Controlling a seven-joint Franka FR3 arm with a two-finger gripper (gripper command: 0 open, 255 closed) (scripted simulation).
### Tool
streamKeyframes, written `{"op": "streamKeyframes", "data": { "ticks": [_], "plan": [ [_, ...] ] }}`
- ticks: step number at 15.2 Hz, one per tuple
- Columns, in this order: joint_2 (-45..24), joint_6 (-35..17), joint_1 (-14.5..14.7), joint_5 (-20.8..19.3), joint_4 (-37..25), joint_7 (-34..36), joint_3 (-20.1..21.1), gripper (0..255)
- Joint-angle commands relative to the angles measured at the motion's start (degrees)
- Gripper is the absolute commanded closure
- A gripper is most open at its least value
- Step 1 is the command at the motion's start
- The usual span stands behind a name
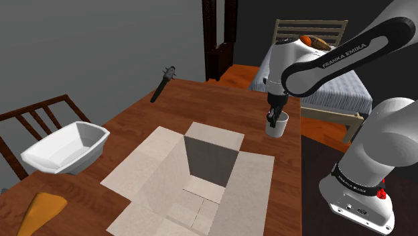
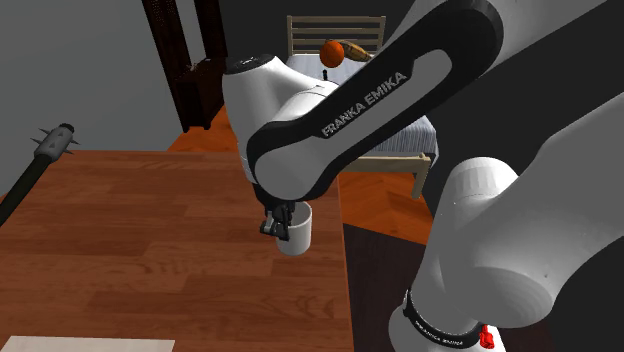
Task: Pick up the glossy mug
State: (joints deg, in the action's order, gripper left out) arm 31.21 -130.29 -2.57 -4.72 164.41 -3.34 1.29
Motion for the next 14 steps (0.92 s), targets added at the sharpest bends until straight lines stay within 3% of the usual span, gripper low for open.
{"op": "streamKeyframes", "data": {
  "ticks": [1, 14],
  "plan": [
    [0.7, 1.1, 0.0, 0.1, -0.4, -0.1, 0.0, 255],
    [7.4, 14.1, 0.4, 0.7, -6.8, -1.1, -0.2, 255]
  ]
}}
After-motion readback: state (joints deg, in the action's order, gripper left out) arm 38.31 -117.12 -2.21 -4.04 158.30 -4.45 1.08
